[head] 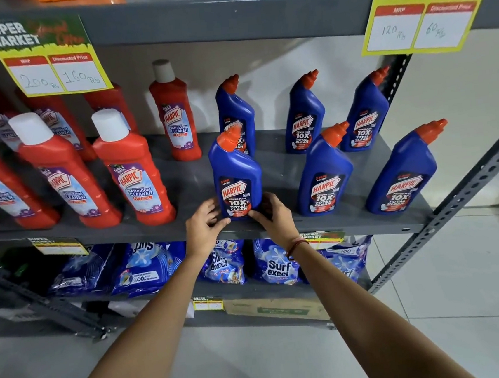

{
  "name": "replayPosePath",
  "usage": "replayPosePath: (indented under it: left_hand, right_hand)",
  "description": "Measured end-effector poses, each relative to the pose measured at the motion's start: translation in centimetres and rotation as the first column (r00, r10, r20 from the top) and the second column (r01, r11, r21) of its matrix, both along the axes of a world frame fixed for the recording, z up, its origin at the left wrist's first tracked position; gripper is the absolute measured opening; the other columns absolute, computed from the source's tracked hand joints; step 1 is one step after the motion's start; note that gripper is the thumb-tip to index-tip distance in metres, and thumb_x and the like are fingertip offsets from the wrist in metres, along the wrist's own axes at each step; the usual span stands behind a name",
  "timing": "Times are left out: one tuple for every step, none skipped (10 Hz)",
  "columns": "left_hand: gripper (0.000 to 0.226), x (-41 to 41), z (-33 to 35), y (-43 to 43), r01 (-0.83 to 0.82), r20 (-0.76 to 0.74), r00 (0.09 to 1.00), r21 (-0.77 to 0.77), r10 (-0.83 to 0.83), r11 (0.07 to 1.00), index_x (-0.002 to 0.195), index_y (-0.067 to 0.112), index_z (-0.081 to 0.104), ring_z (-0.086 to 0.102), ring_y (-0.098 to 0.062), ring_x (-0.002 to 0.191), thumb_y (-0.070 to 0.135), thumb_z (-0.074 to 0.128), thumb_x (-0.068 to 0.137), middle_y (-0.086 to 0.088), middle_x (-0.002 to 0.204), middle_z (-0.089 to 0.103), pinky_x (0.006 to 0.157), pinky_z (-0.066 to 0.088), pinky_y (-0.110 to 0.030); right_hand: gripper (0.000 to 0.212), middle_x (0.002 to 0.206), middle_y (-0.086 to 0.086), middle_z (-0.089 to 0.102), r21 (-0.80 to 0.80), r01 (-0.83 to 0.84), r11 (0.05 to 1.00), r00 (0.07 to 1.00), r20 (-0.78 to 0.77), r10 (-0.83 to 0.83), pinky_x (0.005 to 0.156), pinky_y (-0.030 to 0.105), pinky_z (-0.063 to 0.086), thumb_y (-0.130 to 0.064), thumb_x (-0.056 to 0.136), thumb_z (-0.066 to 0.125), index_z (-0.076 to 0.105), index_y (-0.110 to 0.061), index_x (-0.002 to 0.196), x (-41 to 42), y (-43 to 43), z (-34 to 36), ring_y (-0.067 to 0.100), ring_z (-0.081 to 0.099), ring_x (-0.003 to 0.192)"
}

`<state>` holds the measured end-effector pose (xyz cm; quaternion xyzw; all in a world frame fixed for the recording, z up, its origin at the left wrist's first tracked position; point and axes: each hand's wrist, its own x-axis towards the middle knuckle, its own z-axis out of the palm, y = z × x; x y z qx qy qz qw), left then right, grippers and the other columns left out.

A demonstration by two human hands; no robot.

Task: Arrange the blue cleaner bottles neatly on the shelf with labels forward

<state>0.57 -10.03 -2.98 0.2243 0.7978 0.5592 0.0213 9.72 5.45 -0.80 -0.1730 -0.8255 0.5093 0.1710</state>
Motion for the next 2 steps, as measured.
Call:
replayPosePath:
  left_hand:
    - [0.057, 0.27, 0.18, -0.14, 0.0, -0.005, 1.0, 0.008, 0.0, 1.0, 0.122, 0.004, 0.052, 0.061, -0.017, 0.103, 0.002, 0.075, 0.07, -0.014, 0.119, 0.063, 0.082, 0.048, -0.02]
    - [0.051, 1.06, 0.67, -0.26, -0.087, 0.052, 0.995, 0.091, 0.082, 0.992, 0.119, 0.004, 0.054, 0.061, -0.017, 0.104, 0.004, 0.074, 0.072, -0.013, 0.119, 0.063, 0.08, 0.048, -0.018]
  right_hand:
    - [0.048, 0.12, 0.013, 0.063, -0.002, -0.004, 1.0, 1.0, -0.005, 0.004, 0.09, 0.027, 0.048, -0.021, 0.082, 0.07, 0.049, -0.006, 0.123, 0.14, 0.0, 0.11, 0.023, 0.06, 0.109]
    - [0.045, 0.116, 0.015, 0.062, -0.002, 0.092, 0.996, 0.994, -0.052, -0.092, 0.092, 0.032, 0.05, -0.018, 0.08, 0.073, 0.053, -0.004, 0.118, 0.62, -0.22, -0.01, 0.025, 0.06, 0.106]
